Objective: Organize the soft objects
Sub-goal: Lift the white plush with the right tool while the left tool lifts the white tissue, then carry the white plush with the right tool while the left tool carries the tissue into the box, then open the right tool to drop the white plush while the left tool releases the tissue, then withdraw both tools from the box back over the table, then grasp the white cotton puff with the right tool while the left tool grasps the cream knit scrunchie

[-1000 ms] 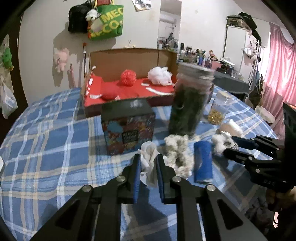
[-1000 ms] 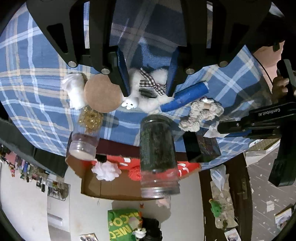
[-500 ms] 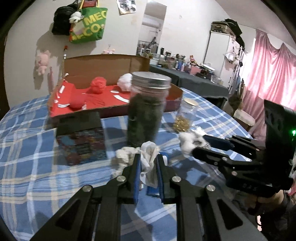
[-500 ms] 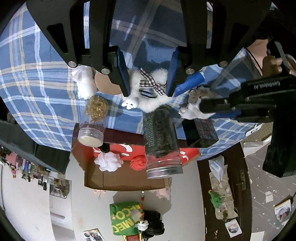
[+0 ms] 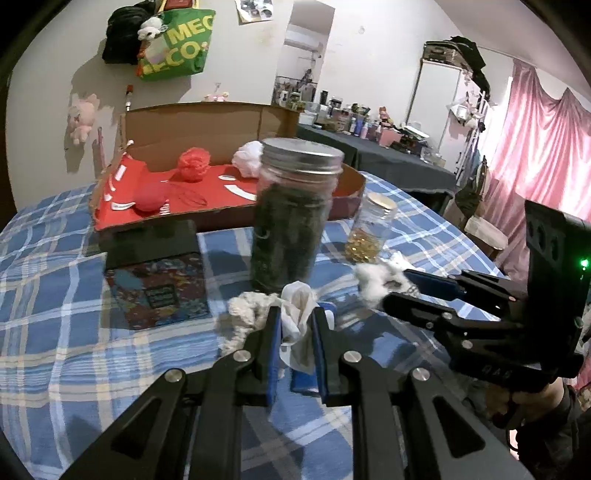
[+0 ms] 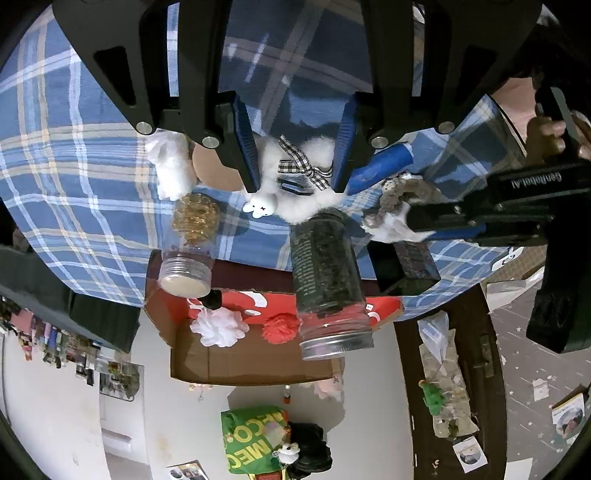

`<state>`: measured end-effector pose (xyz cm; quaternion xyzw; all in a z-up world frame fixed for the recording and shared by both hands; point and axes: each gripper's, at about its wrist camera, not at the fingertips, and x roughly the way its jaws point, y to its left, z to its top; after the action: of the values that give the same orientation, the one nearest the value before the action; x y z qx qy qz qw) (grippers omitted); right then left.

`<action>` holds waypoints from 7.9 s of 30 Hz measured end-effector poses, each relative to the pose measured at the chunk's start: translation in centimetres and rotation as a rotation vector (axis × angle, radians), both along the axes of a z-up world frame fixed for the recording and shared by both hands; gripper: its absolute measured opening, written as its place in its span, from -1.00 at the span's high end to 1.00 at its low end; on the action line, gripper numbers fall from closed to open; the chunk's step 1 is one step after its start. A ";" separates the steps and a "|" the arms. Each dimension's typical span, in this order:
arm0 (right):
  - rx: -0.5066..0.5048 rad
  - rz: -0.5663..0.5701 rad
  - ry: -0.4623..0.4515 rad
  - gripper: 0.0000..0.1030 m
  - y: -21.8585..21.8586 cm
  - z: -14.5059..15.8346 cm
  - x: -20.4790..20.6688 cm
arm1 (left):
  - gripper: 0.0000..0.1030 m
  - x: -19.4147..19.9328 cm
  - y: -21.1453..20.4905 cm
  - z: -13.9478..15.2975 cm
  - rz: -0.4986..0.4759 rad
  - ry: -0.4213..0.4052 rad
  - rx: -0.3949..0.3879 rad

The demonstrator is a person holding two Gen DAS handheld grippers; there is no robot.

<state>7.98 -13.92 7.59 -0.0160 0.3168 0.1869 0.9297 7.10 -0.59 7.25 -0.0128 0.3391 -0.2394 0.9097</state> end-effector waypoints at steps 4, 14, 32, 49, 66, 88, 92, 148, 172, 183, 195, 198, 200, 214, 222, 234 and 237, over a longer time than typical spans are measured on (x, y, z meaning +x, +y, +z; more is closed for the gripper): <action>-0.004 -0.012 0.009 0.28 -0.5 0.2 0.2 | 0.67 0.1 1.0 0.4 0.021 -0.001 0.004; -0.020 -0.058 0.036 0.28 -2.5 0.7 0.5 | 0.67 0.1 4.5 1.2 0.091 0.006 0.021; -0.056 -0.155 0.075 0.28 -7.6 1.3 2.8 | 0.67 2.2 10.6 0.3 0.197 0.040 0.099; -0.177 -0.162 0.056 0.27 -9.6 1.5 7.7 | 0.67 7.8 12.4 -0.1 0.119 0.007 0.182; -0.241 -0.073 -0.005 0.27 -9.0 2.3 10.1 | 0.67 10.5 12.4 1.5 0.037 -0.041 0.169; -0.167 0.110 -0.050 0.27 -6.1 5.8 14.6 | 0.67 14.5 8.5 4.4 -0.087 -0.059 0.159; -0.139 0.170 -0.002 0.27 -4.6 6.5 17.6 | 0.67 17.0 6.4 5.2 -0.125 -0.020 0.147; -0.220 0.145 0.463 -0.07 2.4 0.3 33.5 | -0.27 29.2 -3.3 1.4 -0.177 0.189 0.328; -0.070 0.042 0.016 -0.55 -0.7 15.7 12.9 | -0.99 11.0 0.4 14.0 0.039 -0.214 0.080; -0.103 -0.040 -0.205 -0.75 -0.7 15.0 2.2 | -1.00 1.8 2.0 13.4 0.168 -0.371 0.016; -0.093 -0.158 -0.246 -0.78 -0.5 9.2 -2.8 | -1.00 -2.8 2.6 8.5 0.282 -0.369 0.014; -0.091 -0.172 -0.228 -0.78 -0.7 7.5 -3.2 | -1.00 -3.1 2.7 7.0 0.298 -0.340 0.012; -0.095 -0.179 -0.207 -0.78 -0.7 6.3 -3.1 | -1.00 -3.0 2.4 5.7 0.291 -0.315 0.029; -0.094 -0.208 -0.069 -0.78 -1.8 1.0 -0.8 | -1.00 -1.4 1.6 -0.6 0.277 -0.143 0.091; -0.056 -0.279 0.013 -0.77 -5.2 -0.8 1.8 | -0.98 0.8 1.6 -2.3 0.279 -0.046 0.122; 0.106 -0.246 0.136 0.67 -8.1 -2.5 3.7 | 0.36 2.4 1.2 -3.8 0.139 0.085 0.042; 0.103 -0.244 0.099 0.72 -7.8 -1.9 3.0 | 0.47 2.0 0.8 -3.5 0.135 0.060 0.062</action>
<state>10.95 -21.71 5.69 0.0795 0.3520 0.0892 0.9284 9.10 0.20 3.70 -0.0148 0.3717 -0.1665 0.9132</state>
